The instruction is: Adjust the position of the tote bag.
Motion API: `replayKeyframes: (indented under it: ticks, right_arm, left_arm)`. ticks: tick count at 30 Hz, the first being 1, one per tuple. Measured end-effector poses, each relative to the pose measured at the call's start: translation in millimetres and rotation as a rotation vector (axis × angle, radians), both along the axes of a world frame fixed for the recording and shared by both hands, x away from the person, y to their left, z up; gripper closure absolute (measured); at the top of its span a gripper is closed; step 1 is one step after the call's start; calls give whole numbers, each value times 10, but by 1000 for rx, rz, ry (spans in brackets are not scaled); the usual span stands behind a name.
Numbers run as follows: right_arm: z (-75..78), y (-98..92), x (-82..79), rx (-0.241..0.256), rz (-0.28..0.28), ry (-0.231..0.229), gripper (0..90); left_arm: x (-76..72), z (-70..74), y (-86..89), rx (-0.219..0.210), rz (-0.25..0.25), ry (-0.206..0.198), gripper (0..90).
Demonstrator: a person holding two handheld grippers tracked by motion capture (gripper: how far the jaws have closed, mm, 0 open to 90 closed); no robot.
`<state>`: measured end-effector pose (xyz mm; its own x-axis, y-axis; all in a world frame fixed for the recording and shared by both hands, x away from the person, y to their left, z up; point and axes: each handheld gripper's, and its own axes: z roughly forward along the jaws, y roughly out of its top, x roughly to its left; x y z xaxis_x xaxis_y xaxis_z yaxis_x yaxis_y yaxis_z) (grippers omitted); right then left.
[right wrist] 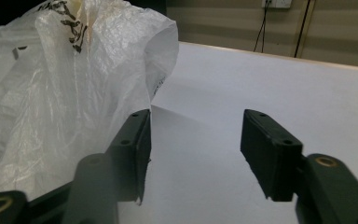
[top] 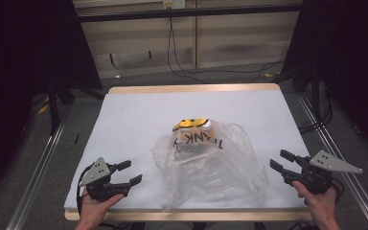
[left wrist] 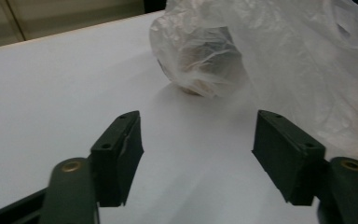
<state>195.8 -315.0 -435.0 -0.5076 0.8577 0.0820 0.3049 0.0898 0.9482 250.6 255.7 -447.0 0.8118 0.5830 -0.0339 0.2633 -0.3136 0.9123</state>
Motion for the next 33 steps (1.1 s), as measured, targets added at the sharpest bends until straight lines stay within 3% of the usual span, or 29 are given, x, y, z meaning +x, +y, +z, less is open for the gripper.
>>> replayKeyframes:
  ticks: [4,10,13,18,25,33]
  right_arm:
    - [30,27,-48,14,27,12,522]
    - [56,134,-148,20,113,53,572]
    - [36,167,-230,11,143,72,610]
    - [37,189,-353,7,158,75,645]
    - [11,311,-381,-9,221,111,686]
    - [-38,416,-368,-32,281,152,640]
  left_arm:
    - [-40,11,-44,-7,-37,0,377]
    - [-107,23,-116,-6,-82,6,447]
    - [-131,31,-152,19,-100,-2,476]
    - [-171,38,-210,17,-124,5,510]
    - [-266,42,-327,30,-162,18,503]
    - [-450,63,-462,11,-228,31,457]
